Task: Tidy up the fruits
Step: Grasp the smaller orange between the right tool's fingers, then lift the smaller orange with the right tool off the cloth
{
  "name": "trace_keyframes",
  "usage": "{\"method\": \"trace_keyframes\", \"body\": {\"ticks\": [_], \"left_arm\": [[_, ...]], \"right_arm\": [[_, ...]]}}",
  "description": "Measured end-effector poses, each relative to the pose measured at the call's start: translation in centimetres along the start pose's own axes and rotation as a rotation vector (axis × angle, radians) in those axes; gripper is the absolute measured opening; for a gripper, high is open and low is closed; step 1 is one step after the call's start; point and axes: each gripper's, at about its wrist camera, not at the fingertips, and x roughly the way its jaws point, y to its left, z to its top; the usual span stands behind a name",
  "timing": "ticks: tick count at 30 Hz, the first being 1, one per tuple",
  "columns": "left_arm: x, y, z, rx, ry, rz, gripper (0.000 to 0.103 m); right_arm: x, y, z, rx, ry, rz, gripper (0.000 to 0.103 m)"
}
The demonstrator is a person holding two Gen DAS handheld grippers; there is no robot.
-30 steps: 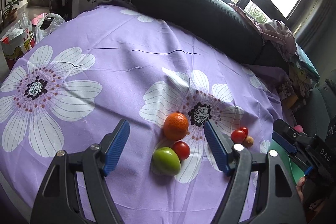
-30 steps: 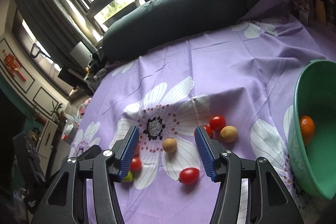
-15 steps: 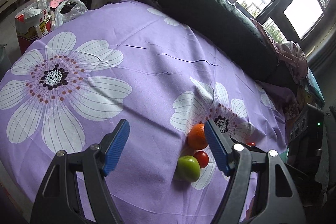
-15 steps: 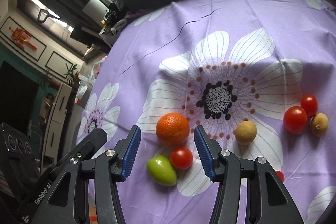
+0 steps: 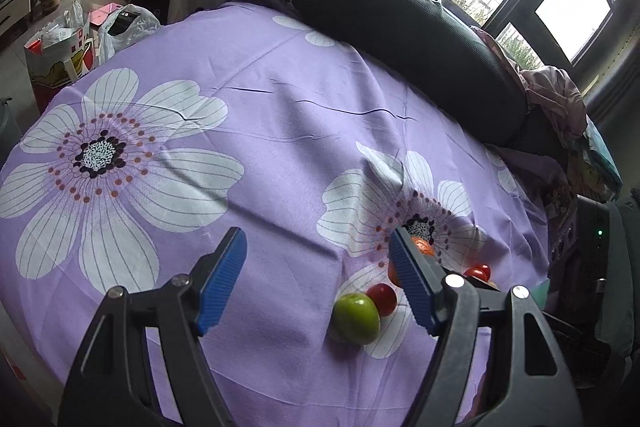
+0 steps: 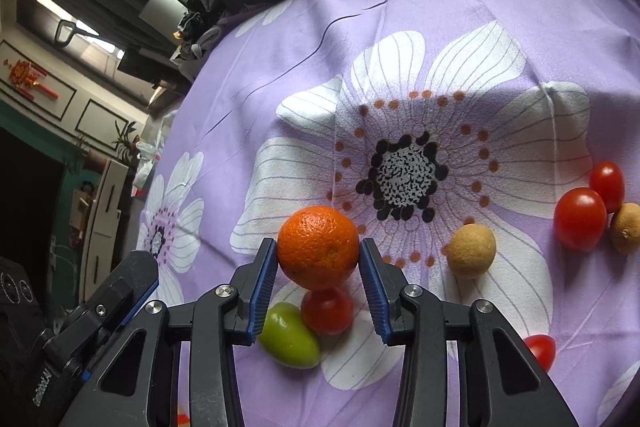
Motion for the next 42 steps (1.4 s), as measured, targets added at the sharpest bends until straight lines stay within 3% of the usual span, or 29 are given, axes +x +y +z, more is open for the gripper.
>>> {"method": "trace_keyframes", "body": {"ticks": [4, 6, 8, 10, 15, 20, 23, 30, 36, 42], "left_arm": [[0.3, -1.2, -0.5, 0.046, 0.005, 0.029, 0.074], [0.4, -1.7, -0.8, 0.061, 0.008, 0.031, 0.074], [0.6, -2.1, -1.1, 0.079, 0.015, 0.034, 0.074], [0.8, -2.7, -1.5, 0.102, 0.020, 0.050, 0.074], [1.2, -3.3, -2.0, 0.130, 0.034, 0.065, 0.074], [1.6, -3.6, -2.4, 0.148, 0.048, 0.095, 0.074], [1.6, -3.9, -2.5, 0.157, 0.053, 0.085, 0.074], [1.5, -5.7, -3.4, 0.208, 0.084, 0.035, 0.074], [2.1, -7.8, -4.9, 0.285, 0.151, -0.029, 0.074], [2.7, -9.6, -6.4, 0.356, 0.228, -0.107, 0.073]], "right_arm": [[-3.6, -0.5, -1.3, -0.025, -0.026, -0.051, 0.043], [-4.6, -0.5, -2.6, -0.072, -0.022, -0.117, 0.043], [-4.6, -0.4, -4.0, -0.140, -0.003, -0.238, 0.043], [-4.2, -0.8, -4.9, -0.169, 0.009, -0.302, 0.043], [-3.2, -1.1, -5.2, -0.209, 0.050, -0.362, 0.043], [-4.0, -2.2, -4.4, -0.149, 0.045, -0.300, 0.043], [-5.8, -2.7, -4.2, -0.103, -0.007, -0.249, 0.044], [-8.7, -5.1, -3.5, 0.053, -0.109, -0.153, 0.045], [-8.8, -5.8, -3.1, 0.110, -0.127, -0.111, 0.045], [-9.2, -7.9, -2.9, 0.212, -0.112, 0.007, 0.045]]}}
